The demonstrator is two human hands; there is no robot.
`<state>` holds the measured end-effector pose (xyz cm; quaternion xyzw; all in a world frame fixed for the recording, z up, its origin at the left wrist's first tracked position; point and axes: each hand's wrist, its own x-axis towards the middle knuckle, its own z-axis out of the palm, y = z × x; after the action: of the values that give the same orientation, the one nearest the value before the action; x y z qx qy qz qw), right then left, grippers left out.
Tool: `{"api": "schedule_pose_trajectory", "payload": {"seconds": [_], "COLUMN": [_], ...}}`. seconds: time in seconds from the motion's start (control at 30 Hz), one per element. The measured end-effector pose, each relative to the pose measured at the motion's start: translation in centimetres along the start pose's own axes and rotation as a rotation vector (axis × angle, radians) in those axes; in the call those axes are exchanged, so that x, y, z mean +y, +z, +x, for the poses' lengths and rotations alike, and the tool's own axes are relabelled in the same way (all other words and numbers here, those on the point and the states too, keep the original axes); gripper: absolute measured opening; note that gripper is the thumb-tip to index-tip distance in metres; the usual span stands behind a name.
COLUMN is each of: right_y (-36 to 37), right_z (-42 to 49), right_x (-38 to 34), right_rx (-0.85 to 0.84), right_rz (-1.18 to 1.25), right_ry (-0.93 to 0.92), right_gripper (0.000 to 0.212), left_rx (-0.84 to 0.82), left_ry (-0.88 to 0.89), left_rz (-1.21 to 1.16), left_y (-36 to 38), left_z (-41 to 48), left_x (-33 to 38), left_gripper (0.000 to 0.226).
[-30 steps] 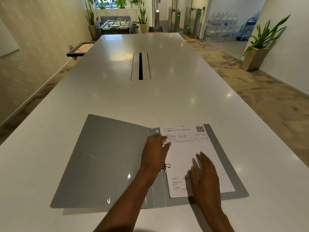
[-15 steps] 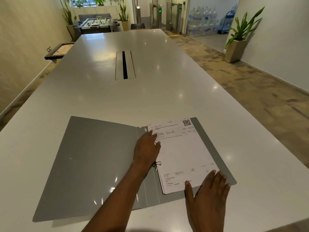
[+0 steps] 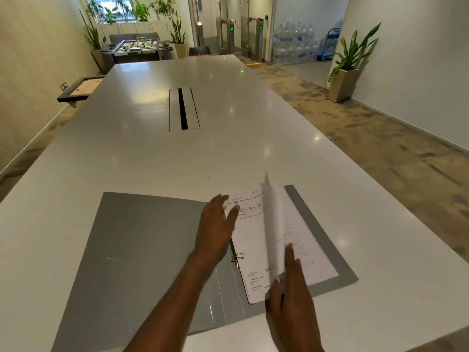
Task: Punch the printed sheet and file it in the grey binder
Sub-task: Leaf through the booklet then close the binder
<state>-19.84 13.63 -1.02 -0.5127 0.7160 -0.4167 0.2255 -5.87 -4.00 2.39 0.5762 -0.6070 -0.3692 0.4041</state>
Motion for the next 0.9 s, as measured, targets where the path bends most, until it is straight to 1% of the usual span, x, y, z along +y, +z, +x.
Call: {"api": "schedule_pose_trajectory", "payload": {"seconds": [0.07,0.1,0.13,0.17,0.2,0.23,0.27,0.3,0.33,0.4,0.43,0.47,0.5,0.53,0.57,0.6,0.63,0.67,0.7,0.73,0.77,0.83,0.9], "right_y": [0.0,0.1,0.3,0.5,0.7,0.7,0.6,0.6,0.6,1.3,1.5,1.5,1.5,1.2,0.7,0.4,0.2,0.1,-0.1,-0.4,-0.6,-1.3,-1.7], "right_z": [-0.1,-0.1,-0.3,-0.4,-0.6,-0.7,-0.8,-0.9,-1.0,-1.0,-0.9,-1.0,-1.2,-1.4,-1.6,-1.9,-2.1,-1.9,-1.5,-1.0,-0.5,0.2,0.1], "right_x": [-0.6,-0.7,-0.7,-0.8,-1.1,-1.3,-2.0,-2.1,-2.2,-1.5,-1.2,-1.4,-1.8,-2.5,-2.8,-2.7,-2.0,-1.0,0.0,1.0,1.8,2.5,2.5], "right_rx": [-0.048,-0.078,-0.104,-0.121,-0.140,-0.170,-0.232,-0.298,-0.348,-0.318,-0.307,-0.304,-0.307,-0.373,-0.421,-0.349,-0.201,-0.044,0.078,0.144,0.165,0.111,0.047], "right_rz": [-0.006,-0.010,-0.013,-0.028,-0.026,-0.005,0.083,0.076,0.036,-0.131,-0.172,-0.220,-0.268,-0.226,-0.129,-0.023,0.026,-0.012,-0.126,-0.262,-0.396,-0.549,-0.593], "right_ry": [-0.108,-0.147,-0.184,-0.223,-0.268,-0.264,-0.253,-0.281,-0.366,-0.551,-0.597,-0.614,-0.605,-0.529,-0.414,-0.336,-0.291,-0.237,-0.175,-0.085,0.023,0.187,0.239], "right_gripper": [0.081,0.082,0.084,0.087,0.087,0.081,0.071,0.067,0.074,0.094,0.096,0.089,0.077,0.067,0.064,0.064,0.066,0.068,0.072,0.078,0.083,0.090,0.099], "left_rx": [0.045,0.048,0.023,-0.018,-0.046,-0.063,-0.078,-0.090,-0.094,-0.067,-0.059,-0.047,-0.032,-0.015,-0.001,0.007,0.006,0.013,0.024,0.036,0.039,0.032,0.022], "left_ry": [-0.134,-0.224,-0.312,-0.394,-0.469,-0.517,-0.542,-0.543,-0.522,-0.486,-0.465,-0.442,-0.419,-0.400,-0.380,-0.364,-0.357,-0.358,-0.352,-0.351,-0.348,-0.339,-0.346], "left_rz": [-0.344,-0.478,-0.561,-0.591,-0.589,-0.576,-0.556,-0.527,-0.491,-0.402,-0.347,-0.292,-0.249,-0.202,-0.167,-0.140,-0.122,-0.110,-0.111,-0.112,-0.109,-0.086,-0.051], "left_y": [-1.4,-2.3,-3.3,-4.3,-5.3,-6.2,-6.9,-7.5,-8.0,-8.8,-9.1,-9.5,-9.7,-10.0,-10.3,-10.6,-10.9,-11.2,-11.6,-11.9,-12.1,-12.5,-12.8], "left_z": [-0.2,0.0,-0.1,-0.1,-0.2,-0.3,-0.5,-0.7,-1.1,-1.7,-1.9,-2.1,-2.2,-2.4,-2.6,-2.7,-2.8,-2.8,-2.9,-2.9,-3.0,-3.1,-3.5], "left_x": [1.1,1.3,1.6,1.7,1.8,1.7,1.7,1.6,1.8,1.7,1.6,1.5,1.4,1.4,1.4,1.3,1.1,0.8,0.6,0.6,0.5,0.5,0.8], "left_gripper": [0.040,0.038,0.040,0.045,0.052,0.059,0.062,0.060,0.053,0.032,0.023,0.017,0.013,0.013,0.014,0.016,0.016,0.015,0.014,0.013,0.014,0.020,0.030]}}
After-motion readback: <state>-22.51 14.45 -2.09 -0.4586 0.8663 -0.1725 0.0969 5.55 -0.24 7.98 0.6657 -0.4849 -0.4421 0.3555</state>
